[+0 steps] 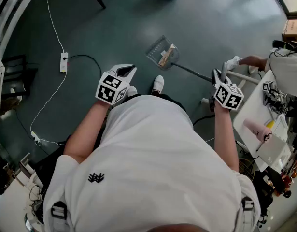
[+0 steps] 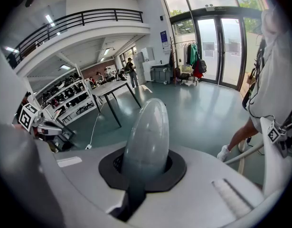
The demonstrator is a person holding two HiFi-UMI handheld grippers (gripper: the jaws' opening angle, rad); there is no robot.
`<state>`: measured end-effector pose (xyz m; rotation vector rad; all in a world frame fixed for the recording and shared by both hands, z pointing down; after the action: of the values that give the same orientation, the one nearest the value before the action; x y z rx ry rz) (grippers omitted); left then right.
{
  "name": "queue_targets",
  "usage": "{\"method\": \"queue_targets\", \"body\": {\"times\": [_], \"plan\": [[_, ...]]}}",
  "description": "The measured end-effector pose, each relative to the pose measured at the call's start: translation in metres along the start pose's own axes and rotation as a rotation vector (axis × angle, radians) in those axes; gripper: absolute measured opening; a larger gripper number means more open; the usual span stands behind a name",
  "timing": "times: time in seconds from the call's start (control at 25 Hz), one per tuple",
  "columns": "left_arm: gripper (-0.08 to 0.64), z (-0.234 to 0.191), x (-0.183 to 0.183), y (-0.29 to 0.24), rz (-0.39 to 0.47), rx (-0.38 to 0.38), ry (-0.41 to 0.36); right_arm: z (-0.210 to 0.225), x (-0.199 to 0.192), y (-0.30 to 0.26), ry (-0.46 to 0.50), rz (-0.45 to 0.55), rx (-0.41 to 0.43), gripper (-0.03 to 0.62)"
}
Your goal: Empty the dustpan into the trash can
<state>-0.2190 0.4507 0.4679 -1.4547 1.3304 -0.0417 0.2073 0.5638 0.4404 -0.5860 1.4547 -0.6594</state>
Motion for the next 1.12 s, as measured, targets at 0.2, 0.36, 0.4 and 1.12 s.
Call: {"method": "queue_targets", "body": {"times": [0.2,0.36,0.4,1.12], "plan": [[0.060,0.016,0.029,-0.028,0.018,0.022,0.021,0.030,0.007,-0.022,0.037,-0.011,0.035,0.003],[0.060,0.022,0.052,-0.044,0.029,0.033,0.030,0.050,0.016,-0.038,0.059,-0.014,0.040,0.003],[0.060,0.023,0.057,-0.047,0.027,0.032,0.031,0.054,0.017,-0.043,0.058,-0.017,0.039,0.003],[0.060,-0.129,0.218,-0.093,-0.018,-0.107,-0.042,0.079,0.152,-0.127,-0.078,-0.061,-0.117,0.003]]}}
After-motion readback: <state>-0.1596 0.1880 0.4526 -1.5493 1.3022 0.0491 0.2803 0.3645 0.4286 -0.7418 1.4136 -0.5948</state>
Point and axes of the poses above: the fingertips, and each gripper's own axes: y backward along the fingers, z to its right, x out of its top, the point moved 10 cm from there along y, backward along the fingers, and after that the axes turned 13 degrees about y, right-handed, at the moved point
